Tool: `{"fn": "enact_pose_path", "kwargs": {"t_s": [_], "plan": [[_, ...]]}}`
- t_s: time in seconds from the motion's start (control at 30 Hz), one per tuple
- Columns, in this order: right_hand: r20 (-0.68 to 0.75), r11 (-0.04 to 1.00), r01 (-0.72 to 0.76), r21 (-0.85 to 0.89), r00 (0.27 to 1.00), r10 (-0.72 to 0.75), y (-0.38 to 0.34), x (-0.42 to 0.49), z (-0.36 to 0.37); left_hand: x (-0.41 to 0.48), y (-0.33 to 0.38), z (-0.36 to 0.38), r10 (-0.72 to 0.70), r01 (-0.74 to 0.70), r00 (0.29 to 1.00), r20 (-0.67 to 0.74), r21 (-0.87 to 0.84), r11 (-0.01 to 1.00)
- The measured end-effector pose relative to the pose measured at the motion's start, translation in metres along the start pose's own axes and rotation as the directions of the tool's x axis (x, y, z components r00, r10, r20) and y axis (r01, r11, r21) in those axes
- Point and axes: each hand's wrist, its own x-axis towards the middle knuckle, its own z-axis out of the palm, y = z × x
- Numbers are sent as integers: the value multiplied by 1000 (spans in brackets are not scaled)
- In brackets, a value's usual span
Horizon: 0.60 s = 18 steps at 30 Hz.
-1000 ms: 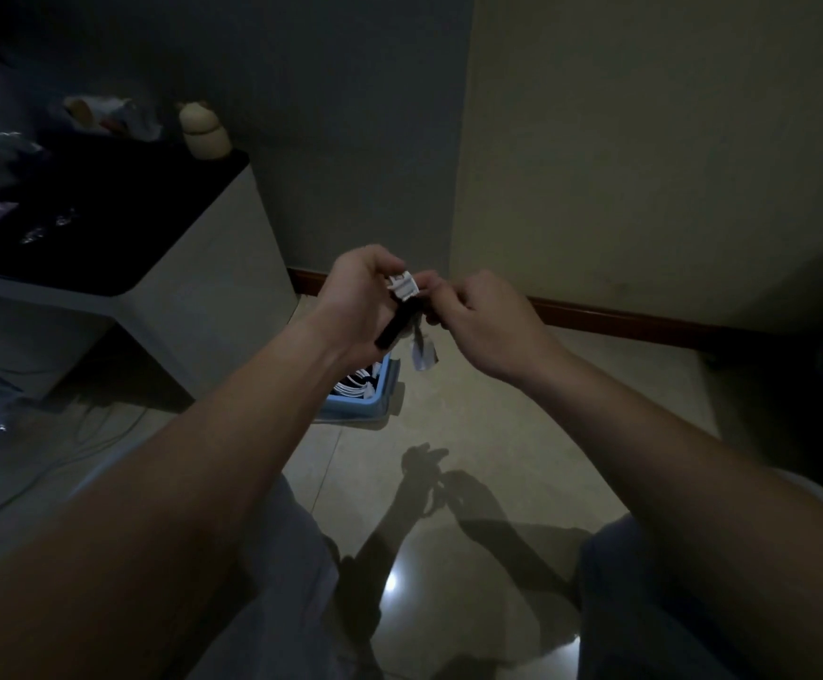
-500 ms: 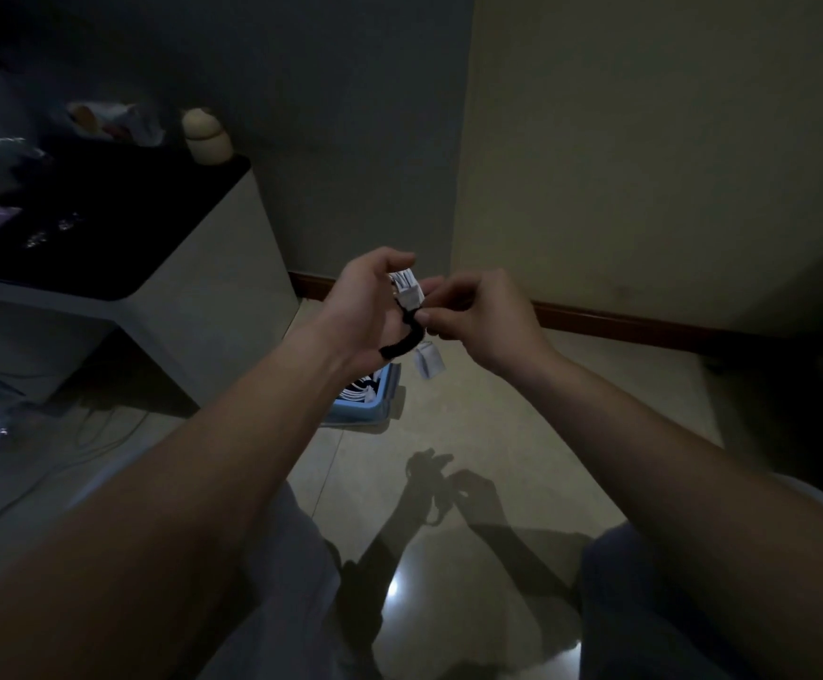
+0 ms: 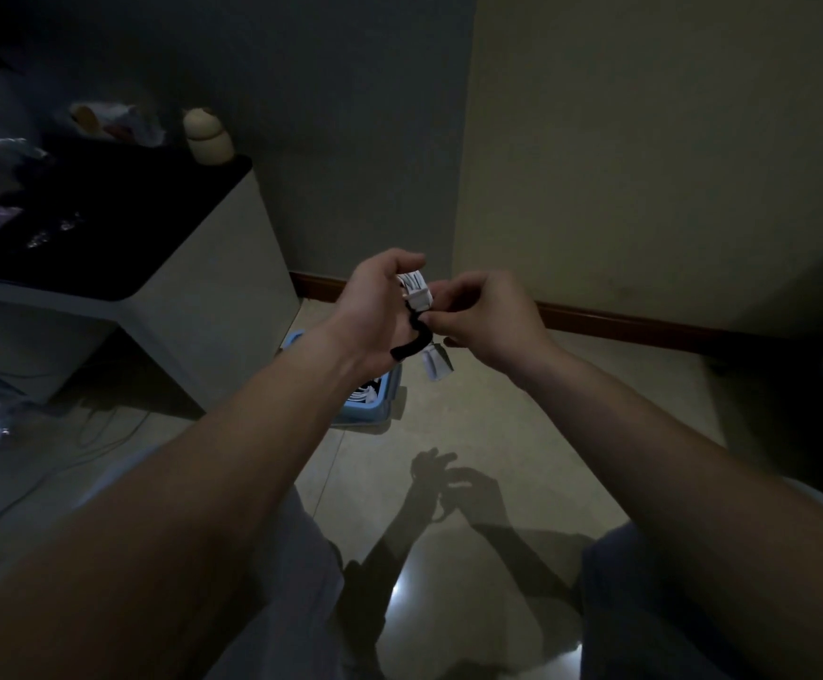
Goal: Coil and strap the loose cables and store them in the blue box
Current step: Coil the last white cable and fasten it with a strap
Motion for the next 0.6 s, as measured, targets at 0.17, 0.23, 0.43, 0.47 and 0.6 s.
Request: {"fn": "enact_pose_path", "kwargs": {"t_s": [0.17, 0.23, 0.43, 0.47, 0.6], "plan": [[5, 996, -39, 84, 999, 38, -1, 0, -3, 1, 1, 2, 6, -6, 1000, -2, -33, 999], [5, 993, -46, 113, 999, 46, 1, 0, -3, 1, 1, 3, 11, -11, 1000, 6, -23, 1000], [-29, 997, -39, 70, 999, 41, 0, 0, -3, 0, 5, 2, 24, -23, 999, 26, -32, 999], [-44, 998, -40, 55, 998, 42, 0, 1, -3, 1, 6, 2, 20, -20, 1000, 23, -33, 999], [-89, 999, -35, 21, 995, 36, -2, 3, -8, 1, 9, 1, 26, -25, 1000, -6, 40, 999]]}}
